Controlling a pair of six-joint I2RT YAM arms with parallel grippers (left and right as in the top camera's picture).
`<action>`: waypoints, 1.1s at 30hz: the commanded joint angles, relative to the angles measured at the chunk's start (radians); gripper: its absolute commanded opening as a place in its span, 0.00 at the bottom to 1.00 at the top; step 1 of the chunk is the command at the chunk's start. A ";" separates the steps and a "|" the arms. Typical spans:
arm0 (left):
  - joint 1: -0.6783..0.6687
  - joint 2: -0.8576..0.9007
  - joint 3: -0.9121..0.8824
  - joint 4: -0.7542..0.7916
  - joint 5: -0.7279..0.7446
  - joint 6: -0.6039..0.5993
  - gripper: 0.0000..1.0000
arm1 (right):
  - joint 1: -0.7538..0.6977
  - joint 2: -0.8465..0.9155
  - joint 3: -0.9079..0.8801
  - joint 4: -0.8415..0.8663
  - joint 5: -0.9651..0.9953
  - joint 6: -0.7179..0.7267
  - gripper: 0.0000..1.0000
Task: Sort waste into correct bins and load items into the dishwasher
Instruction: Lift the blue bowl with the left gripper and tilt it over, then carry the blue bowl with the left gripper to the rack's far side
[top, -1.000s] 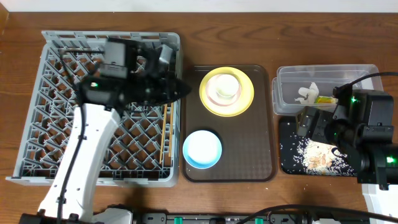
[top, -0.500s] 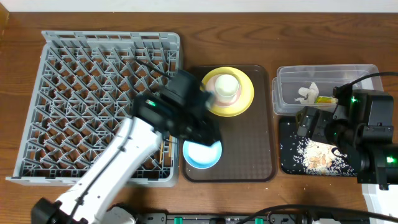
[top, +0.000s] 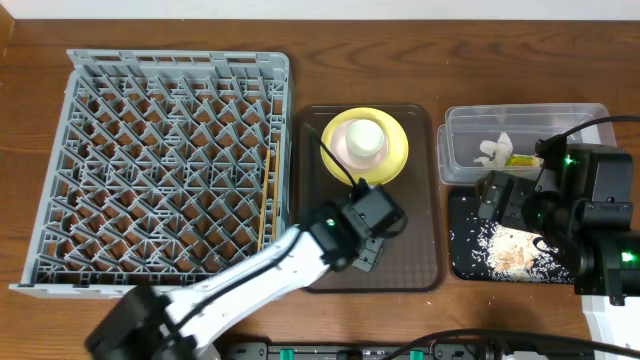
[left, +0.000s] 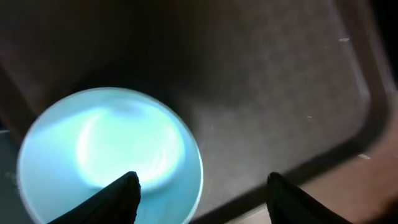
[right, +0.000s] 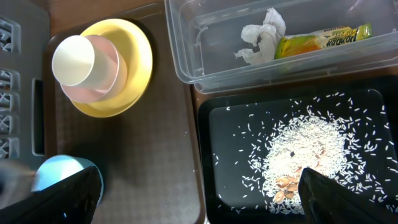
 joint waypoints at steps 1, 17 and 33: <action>-0.007 0.061 -0.010 0.023 -0.090 -0.026 0.66 | 0.001 -0.001 -0.001 -0.002 0.009 0.009 0.99; -0.007 0.238 -0.008 0.039 -0.130 -0.027 0.12 | 0.001 -0.001 -0.001 -0.002 0.009 0.009 0.99; 0.029 -0.069 0.180 -0.018 0.035 -0.015 0.08 | 0.001 -0.001 -0.001 -0.002 0.009 0.009 0.99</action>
